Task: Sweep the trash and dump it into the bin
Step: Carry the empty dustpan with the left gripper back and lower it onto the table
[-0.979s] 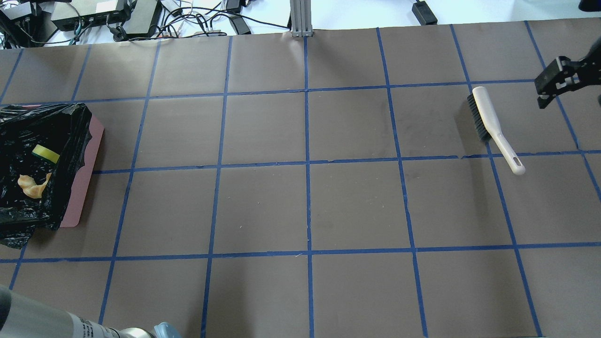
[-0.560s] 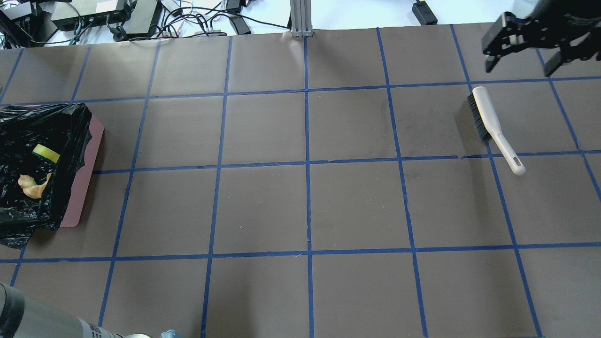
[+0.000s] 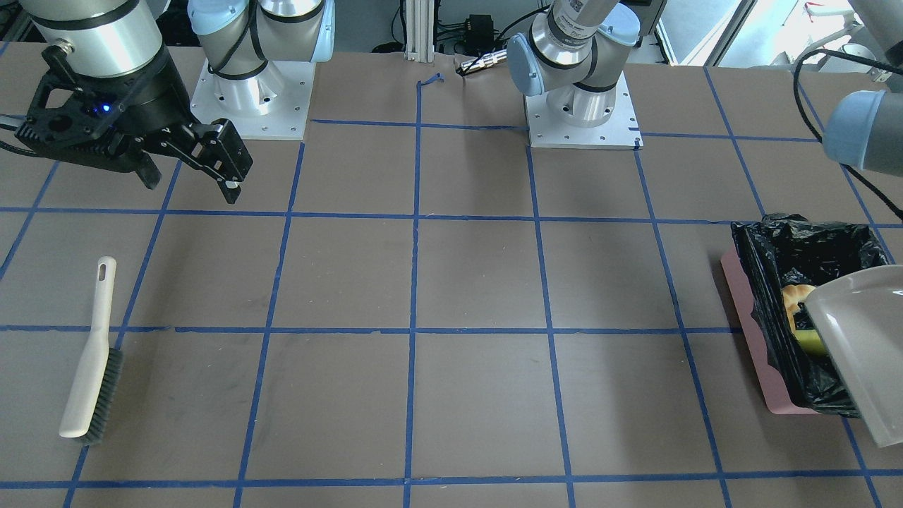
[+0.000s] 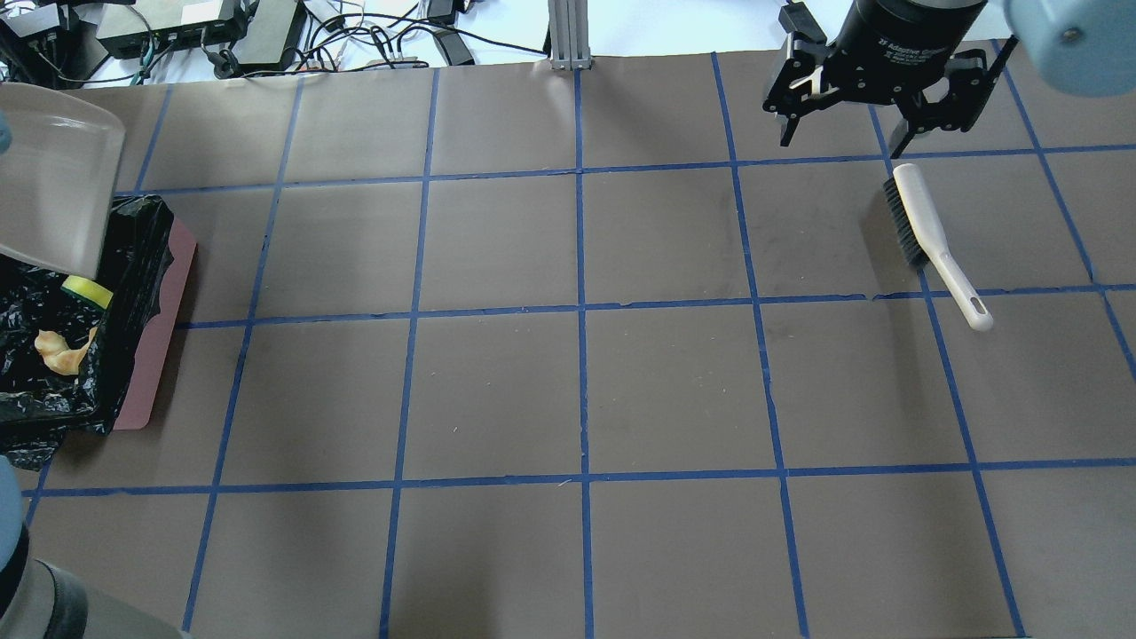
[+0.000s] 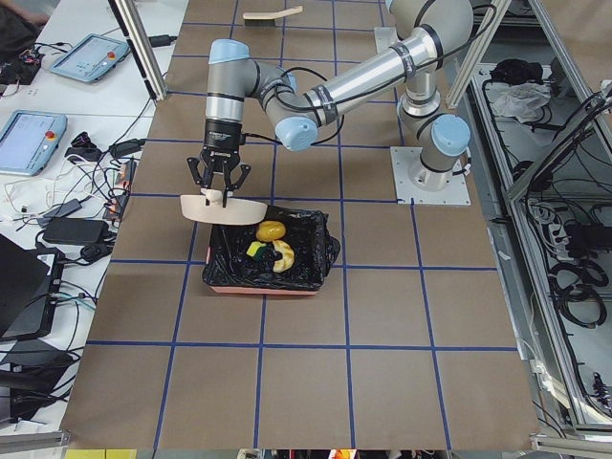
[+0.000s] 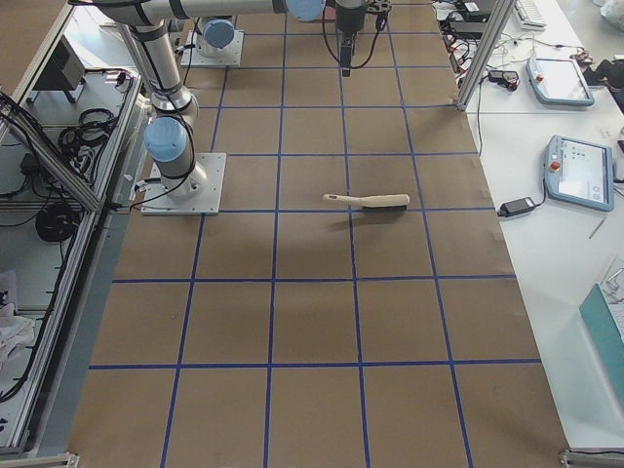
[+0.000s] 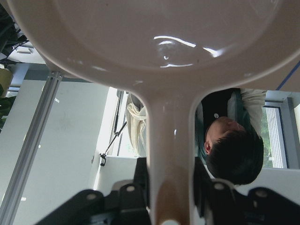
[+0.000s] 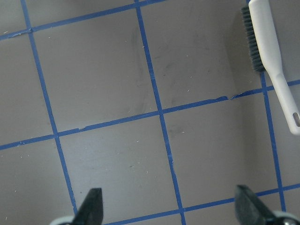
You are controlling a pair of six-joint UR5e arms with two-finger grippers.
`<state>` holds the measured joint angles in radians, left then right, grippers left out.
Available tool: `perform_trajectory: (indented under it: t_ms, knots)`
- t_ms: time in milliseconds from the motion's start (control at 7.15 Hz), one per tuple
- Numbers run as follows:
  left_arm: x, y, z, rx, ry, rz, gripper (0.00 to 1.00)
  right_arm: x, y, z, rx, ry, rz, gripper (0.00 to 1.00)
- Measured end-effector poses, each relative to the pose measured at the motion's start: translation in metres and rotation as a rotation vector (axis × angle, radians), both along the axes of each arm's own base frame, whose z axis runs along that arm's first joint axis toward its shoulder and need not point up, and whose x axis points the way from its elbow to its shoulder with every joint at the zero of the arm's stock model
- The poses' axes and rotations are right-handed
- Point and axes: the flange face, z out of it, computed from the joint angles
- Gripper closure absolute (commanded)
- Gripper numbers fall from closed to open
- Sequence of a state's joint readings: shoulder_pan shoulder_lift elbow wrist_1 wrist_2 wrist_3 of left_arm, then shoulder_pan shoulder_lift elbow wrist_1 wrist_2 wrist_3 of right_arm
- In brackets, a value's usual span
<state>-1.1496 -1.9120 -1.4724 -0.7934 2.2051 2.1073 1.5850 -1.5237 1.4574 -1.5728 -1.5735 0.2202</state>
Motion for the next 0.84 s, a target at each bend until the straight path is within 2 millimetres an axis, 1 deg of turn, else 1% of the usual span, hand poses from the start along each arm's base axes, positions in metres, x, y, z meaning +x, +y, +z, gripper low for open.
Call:
perform_trajectory:
  t_ms: [280,420,560,840]
  knots:
    - [-0.037,-0.006,-0.011,-0.050,0.233,0.024,1.00,0.002,0.002,0.003,-0.009,-0.006,-0.002,0.00]
    - [-0.059,-0.009,-0.018,-0.075,0.356,0.050,1.00,0.003,0.002,0.003,-0.011,-0.007,-0.001,0.00]
    - [-0.088,-0.013,-0.027,-0.085,0.461,0.074,1.00,0.003,0.002,0.003,-0.014,-0.007,0.011,0.00]
    - [-0.163,-0.025,-0.051,-0.083,0.611,0.114,1.00,0.002,0.001,0.005,-0.028,0.007,0.081,0.00]
